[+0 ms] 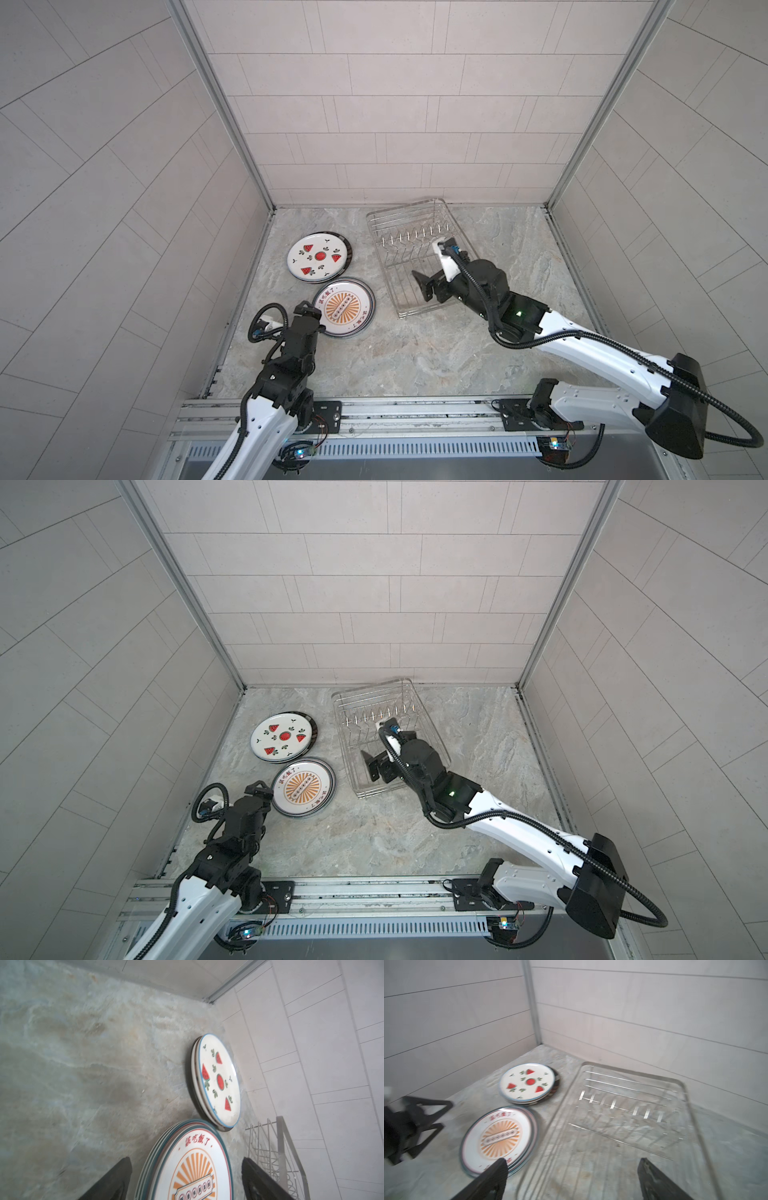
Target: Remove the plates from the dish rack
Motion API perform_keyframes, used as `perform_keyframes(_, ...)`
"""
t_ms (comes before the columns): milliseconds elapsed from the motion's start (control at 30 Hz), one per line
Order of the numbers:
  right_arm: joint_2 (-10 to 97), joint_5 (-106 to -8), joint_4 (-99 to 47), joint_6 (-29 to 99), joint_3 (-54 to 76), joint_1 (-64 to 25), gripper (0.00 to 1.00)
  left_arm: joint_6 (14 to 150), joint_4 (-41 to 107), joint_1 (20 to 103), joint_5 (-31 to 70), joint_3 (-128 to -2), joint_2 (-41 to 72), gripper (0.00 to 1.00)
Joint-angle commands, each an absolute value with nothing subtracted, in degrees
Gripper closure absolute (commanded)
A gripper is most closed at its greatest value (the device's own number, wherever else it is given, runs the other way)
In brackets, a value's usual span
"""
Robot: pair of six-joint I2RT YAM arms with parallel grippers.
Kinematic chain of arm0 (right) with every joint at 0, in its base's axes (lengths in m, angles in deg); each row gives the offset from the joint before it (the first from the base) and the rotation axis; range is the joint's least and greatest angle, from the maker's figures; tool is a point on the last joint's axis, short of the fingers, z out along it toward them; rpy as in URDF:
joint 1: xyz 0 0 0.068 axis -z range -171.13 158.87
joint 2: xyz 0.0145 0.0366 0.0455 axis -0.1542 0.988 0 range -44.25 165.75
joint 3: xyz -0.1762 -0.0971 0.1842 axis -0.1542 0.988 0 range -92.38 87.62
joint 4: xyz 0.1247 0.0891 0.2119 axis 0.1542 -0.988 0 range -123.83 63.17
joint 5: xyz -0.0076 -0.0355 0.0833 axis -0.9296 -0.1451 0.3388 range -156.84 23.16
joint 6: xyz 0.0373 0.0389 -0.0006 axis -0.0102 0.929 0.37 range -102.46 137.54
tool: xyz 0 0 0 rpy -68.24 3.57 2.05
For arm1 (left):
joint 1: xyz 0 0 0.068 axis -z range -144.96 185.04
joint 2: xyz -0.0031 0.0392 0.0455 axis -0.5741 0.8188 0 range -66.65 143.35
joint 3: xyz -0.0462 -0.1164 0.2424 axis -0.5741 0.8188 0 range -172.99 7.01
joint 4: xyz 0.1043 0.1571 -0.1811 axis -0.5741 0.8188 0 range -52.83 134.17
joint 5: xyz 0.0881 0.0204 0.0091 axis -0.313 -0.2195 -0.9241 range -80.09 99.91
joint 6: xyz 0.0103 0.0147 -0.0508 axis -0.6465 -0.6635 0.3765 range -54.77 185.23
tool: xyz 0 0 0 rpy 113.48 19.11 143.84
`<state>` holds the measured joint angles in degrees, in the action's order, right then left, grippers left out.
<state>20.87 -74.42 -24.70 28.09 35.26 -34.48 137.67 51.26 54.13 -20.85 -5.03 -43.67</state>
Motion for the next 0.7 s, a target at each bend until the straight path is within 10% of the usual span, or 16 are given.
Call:
perform_keyframes(0,21.52,-80.71,-30.59,36.04,33.22,-23.20,0.00,121.91,30.97,53.95,-25.23,-5.82,-39.86,0.03)
perform_keyframes(333,20.67,-89.78,-34.14,35.28,39.73,-0.18,0.00,84.30,14.29,51.82,-34.02,-20.37,-14.23,0.00)
perform_keyframes(667,23.47,-90.88,-8.69,23.43,59.18,3.25,0.00,69.64,0.87,48.16,-33.61,-13.74,-3.92,0.04)
